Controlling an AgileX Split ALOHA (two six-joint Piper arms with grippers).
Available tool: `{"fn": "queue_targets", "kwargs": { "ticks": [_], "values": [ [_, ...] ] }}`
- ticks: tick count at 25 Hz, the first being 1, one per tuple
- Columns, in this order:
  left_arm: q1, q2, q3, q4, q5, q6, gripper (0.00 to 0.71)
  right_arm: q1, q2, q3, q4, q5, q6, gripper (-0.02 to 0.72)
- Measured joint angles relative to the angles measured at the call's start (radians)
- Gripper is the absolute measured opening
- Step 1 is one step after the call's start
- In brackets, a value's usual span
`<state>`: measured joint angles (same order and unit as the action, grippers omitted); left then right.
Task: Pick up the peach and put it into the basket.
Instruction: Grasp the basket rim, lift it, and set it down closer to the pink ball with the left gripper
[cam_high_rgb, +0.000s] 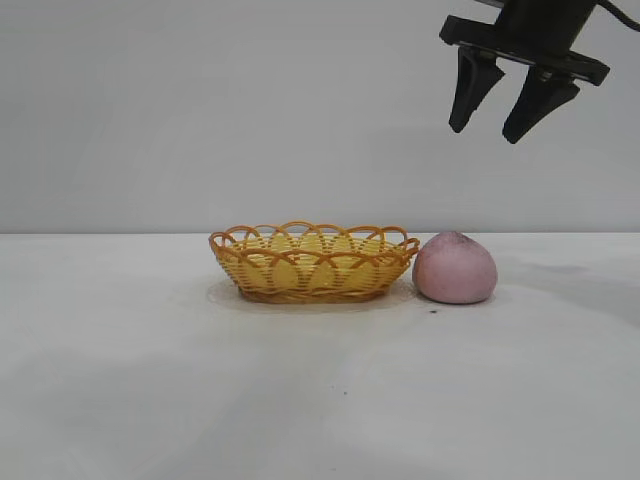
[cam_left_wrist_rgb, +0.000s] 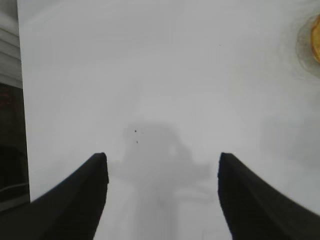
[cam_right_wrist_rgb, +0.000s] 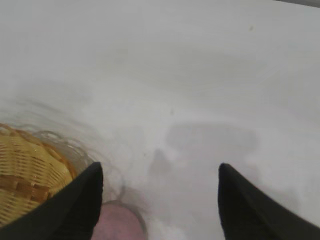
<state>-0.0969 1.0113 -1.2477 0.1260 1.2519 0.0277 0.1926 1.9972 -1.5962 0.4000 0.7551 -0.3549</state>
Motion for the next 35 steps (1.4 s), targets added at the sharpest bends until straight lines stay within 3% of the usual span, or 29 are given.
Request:
{"fn": "queue_targets", "kwargs": {
  "ticks": [10, 19, 25, 35],
  "values": [
    [0.000, -0.536, 0.301, -0.134, 0.021, -0.006, 0.417, 0.000, 0.000, 0.000, -0.021, 0.000, 0.000, 0.424],
    [0.000, -0.881, 0.559, -0.167, 0.026, 0.009, 0.417, 0.000, 0.000, 0.000, -0.037, 0.000, 0.000, 0.424],
    [0.000, -1.003, 0.675, -0.169, -0.006, 0.011, 0.417, 0.000, 0.000, 0.000, -0.043, 0.000, 0.000, 0.424],
    [0.000, -1.024, 0.760, -0.171, -0.120, 0.035, 0.417, 0.000, 0.002, -0.002, -0.051, 0.002, 0.000, 0.424]
  ]
}}
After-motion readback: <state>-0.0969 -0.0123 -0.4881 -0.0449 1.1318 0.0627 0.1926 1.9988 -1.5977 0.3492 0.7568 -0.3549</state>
